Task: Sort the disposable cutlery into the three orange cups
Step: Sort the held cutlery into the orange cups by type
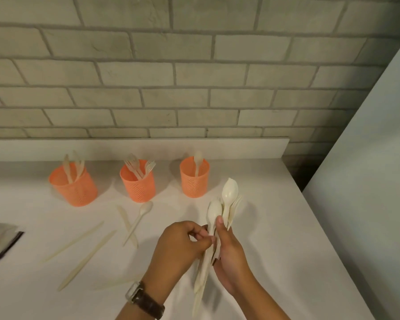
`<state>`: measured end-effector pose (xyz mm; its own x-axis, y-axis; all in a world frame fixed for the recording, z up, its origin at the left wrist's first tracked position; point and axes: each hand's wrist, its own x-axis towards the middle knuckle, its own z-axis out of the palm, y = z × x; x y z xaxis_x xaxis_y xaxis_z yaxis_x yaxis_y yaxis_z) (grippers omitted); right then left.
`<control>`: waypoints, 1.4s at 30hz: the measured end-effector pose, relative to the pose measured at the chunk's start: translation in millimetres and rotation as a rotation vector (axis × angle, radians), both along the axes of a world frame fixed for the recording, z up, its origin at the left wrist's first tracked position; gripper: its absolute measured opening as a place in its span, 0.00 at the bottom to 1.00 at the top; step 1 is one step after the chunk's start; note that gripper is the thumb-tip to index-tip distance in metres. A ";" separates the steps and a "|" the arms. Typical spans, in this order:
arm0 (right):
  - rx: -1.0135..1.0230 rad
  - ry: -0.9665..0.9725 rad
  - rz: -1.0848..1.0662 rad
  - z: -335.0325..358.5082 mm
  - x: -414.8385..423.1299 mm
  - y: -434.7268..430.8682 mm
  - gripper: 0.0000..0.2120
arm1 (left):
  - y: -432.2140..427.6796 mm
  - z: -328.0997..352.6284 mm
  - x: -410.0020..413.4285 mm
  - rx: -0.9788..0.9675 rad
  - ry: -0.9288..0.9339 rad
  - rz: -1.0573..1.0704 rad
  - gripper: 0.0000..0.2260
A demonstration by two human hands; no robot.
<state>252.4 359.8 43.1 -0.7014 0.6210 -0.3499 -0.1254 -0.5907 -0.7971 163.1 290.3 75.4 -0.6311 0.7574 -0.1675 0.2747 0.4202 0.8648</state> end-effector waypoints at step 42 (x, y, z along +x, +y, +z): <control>-0.050 0.161 -0.116 -11.3 26.1 43.4 0.40 | 138.7 19.6 -125.0 0.370 -0.039 0.045 0.09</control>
